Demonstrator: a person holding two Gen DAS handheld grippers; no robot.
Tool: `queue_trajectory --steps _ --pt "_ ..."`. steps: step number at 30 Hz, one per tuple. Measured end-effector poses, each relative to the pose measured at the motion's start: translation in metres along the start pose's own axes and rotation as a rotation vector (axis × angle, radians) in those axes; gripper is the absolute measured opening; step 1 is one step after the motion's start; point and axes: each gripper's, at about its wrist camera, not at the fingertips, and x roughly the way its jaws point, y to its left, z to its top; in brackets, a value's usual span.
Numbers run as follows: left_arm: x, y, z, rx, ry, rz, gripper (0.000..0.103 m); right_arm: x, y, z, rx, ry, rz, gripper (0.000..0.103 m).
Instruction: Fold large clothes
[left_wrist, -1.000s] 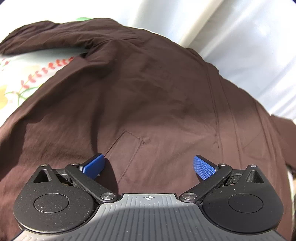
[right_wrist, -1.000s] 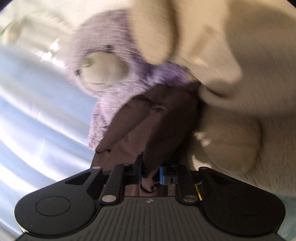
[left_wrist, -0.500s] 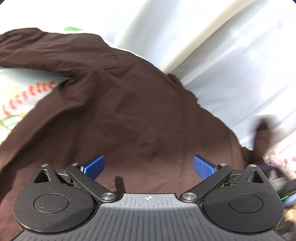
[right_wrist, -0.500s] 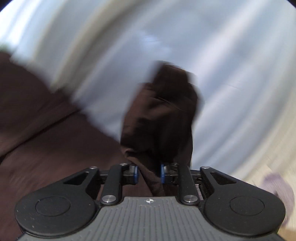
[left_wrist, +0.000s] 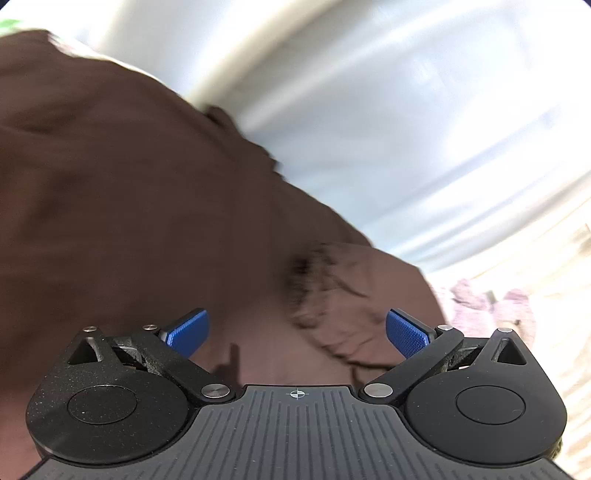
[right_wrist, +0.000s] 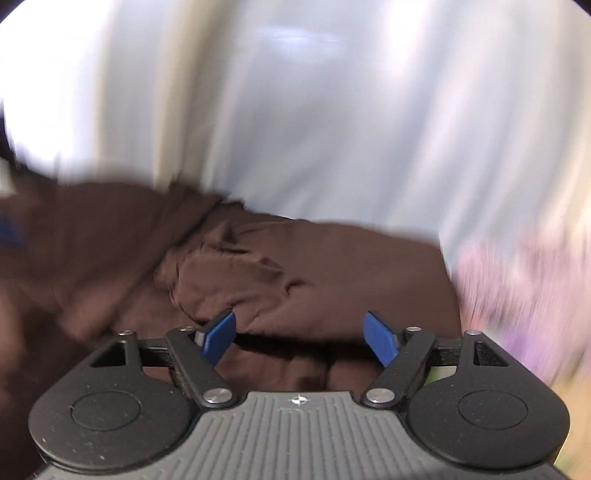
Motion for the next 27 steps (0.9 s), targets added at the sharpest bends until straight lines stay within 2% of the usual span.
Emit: queue_trajectory --steps 1,4,6,8,10,12,14,15,17,19,21,23,27 --pt "0.015 -0.002 0.003 -0.016 0.015 -0.029 0.103 -0.012 -0.011 -0.012 0.124 0.003 0.041 0.054" --pt "0.063 -0.004 0.008 -0.088 0.096 -0.114 0.103 -0.029 -0.04 -0.045 0.41 0.017 0.112 0.048" --pt "0.088 -0.005 0.007 -0.115 0.14 -0.138 0.103 -0.032 -0.056 -0.062 0.508 0.028 0.135 0.047" --pt "0.102 -0.004 0.006 -0.099 0.15 -0.104 0.101 -0.039 -0.067 -0.074 0.554 0.035 0.147 0.047" --pt "0.113 -0.002 0.006 -0.108 0.16 -0.093 0.088 -0.046 -0.073 -0.084 0.577 0.025 0.152 0.047" --pt "0.127 0.003 0.005 -0.148 0.188 -0.098 0.081 -0.051 -0.076 -0.091 0.602 0.008 0.164 0.047" --pt "0.139 0.002 0.004 -0.141 0.212 -0.091 0.066 -0.052 -0.077 -0.094 0.623 -0.005 0.171 0.047" --pt "0.139 0.004 0.003 -0.136 0.223 -0.079 0.051 -0.052 -0.076 -0.095 0.629 -0.011 0.168 0.047" --pt "0.142 0.012 0.005 -0.169 0.235 -0.094 0.037 -0.054 -0.074 -0.096 0.64 -0.012 0.168 0.047" --pt "0.144 0.019 0.005 -0.22 0.229 -0.121 0.026 -0.048 -0.075 -0.096 0.66 0.0 0.17 0.047" --pt "0.137 0.021 0.007 -0.231 0.203 -0.137 0.023 -0.042 -0.077 -0.096 0.669 0.017 0.166 0.047" --pt "0.119 0.015 0.012 -0.199 0.15 -0.155 0.022 -0.041 -0.08 -0.096 0.675 0.026 0.17 0.047" --pt "0.054 0.002 0.031 -0.07 -0.015 -0.206 0.022 -0.044 -0.084 -0.092 0.656 0.01 0.145 0.047"
